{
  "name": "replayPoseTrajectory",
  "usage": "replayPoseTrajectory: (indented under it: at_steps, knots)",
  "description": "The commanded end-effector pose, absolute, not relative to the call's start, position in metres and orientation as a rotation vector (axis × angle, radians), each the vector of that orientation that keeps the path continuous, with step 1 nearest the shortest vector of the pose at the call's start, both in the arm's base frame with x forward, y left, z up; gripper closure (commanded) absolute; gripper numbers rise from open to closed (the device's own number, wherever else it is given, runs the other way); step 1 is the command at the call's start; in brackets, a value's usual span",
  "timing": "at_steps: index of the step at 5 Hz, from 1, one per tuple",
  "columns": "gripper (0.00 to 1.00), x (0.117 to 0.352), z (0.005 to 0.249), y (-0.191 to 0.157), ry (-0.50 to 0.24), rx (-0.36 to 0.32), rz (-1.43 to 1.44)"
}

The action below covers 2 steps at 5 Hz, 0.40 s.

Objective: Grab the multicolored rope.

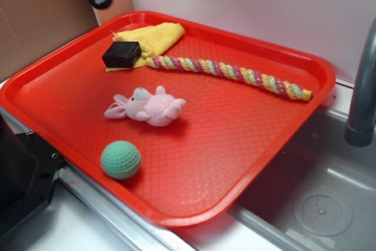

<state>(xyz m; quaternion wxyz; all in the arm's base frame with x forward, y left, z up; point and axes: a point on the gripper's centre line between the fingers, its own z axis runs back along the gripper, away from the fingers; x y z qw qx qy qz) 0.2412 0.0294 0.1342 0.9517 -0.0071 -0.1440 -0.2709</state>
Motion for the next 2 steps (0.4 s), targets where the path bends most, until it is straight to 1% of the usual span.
replayPoseTrajectory:
  at_steps: [1, 2]
  knots:
    - [0.00, 0.282, 0.091, 0.005, -0.277, 0.113, -0.761]
    - [0.00, 0.286, 0.065, 0.001, -0.234, 0.134, -0.835]
